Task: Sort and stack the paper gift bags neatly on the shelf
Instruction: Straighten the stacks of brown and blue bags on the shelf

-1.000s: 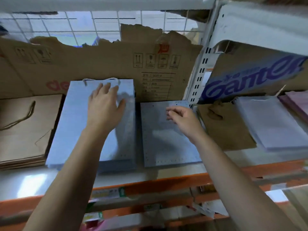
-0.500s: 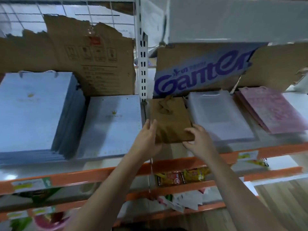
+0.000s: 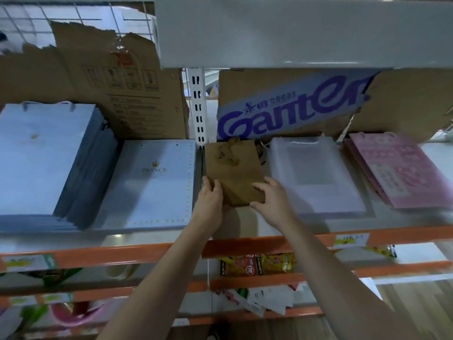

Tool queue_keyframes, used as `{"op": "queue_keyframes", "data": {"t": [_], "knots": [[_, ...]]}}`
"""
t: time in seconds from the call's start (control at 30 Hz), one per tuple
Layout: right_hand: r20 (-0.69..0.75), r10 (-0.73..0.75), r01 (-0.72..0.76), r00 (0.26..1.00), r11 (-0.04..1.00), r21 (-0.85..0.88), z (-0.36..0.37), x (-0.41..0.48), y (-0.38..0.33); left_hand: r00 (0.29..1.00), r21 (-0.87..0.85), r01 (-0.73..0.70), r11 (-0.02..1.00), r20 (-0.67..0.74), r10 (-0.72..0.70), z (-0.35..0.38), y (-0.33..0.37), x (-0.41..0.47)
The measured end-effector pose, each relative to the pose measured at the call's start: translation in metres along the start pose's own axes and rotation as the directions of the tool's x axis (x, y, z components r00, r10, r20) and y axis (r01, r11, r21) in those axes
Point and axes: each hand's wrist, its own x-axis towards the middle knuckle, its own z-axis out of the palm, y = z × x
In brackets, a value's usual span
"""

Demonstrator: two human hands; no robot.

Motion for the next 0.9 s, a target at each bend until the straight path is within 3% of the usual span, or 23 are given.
{"op": "queue_keyframes", "data": {"t": [0.13, 0.27, 0.6, 0.77, 0.9], "knots": [[0.006, 0.018, -0.018, 1.000, 1.000, -0.003, 0.000, 0.001, 0.000, 1.000, -0.024, 0.011, 1.000, 0.023, -0.011, -0.001, -0.001, 0.008], [-0.008, 0.029, -0.029, 1.000, 1.000, 0.011, 0.006, -0.002, 0.007, 0.996, -0.081, -0.065, 0.995, 0.056, 0.070, 0.001, -0.005, 0.008], [-0.044, -0.009, 0.009, 0.999, 1.000, 0.016, 0.003, 0.005, 0.003, 0.997, 0.066, -0.044, 0.997, -0.061, 0.048, -0.005, 0.000, 0.014], [-0.241, -0.084, 0.078, 0.967, 0.996, -0.035, -0.046, -0.017, 0.040, 0.964, -0.023, -0.217, 0.976, -0.164, 0.211, 0.008, 0.027, -0.002], [-0.374, 0.040, -0.042, 0.926, 0.999, 0.001, -0.085, -0.028, 0.090, 0.928, -0.161, -0.374, 0.914, -0.074, 0.366, 0.027, 0.072, -0.012]]}}
